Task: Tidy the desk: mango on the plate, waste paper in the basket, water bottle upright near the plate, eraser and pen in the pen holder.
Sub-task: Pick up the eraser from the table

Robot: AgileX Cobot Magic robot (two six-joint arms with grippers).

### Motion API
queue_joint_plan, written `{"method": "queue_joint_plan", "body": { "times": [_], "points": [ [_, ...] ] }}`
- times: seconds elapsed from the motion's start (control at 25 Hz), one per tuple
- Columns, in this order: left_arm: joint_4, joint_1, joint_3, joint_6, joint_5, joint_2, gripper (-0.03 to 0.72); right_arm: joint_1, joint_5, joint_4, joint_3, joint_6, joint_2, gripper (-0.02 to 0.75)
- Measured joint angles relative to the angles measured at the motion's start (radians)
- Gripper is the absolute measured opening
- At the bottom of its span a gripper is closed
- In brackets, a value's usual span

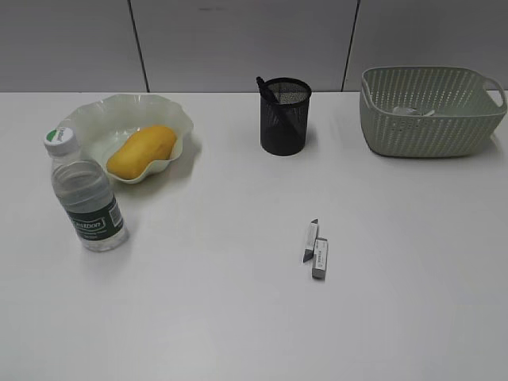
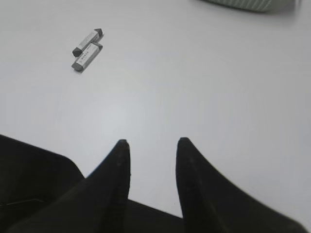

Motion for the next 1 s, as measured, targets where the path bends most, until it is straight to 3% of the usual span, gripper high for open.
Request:
{"method": "queue_joint_plan", "body": {
  "times": [0.24, 0.44, 0.64, 1.0],
  "points": [
    [0.000, 0.149, 0.000, 0.000, 0.000, 0.000, 0.137, 0.000, -0.336, 0.085, -0.049, 0.008, 0.609, 0.289],
    [0.000, 0.254, 0.000, 0.000, 0.000, 0.000, 0.137, 0.000, -0.461, 0.186, -0.223, 0.008, 1.081, 0.325],
    [0.000, 0.289, 0.000, 0.000, 0.000, 0.000, 0.132, 0.003, -0.410, 0.249, -0.478, 0.008, 1.433, 0.417],
    [0.000, 0.290, 0.000, 0.000, 0.000, 0.000, 0.130, 0.043, -0.206, 0.265, -0.894, 0.072, 1.798, 0.433]
  ]
}}
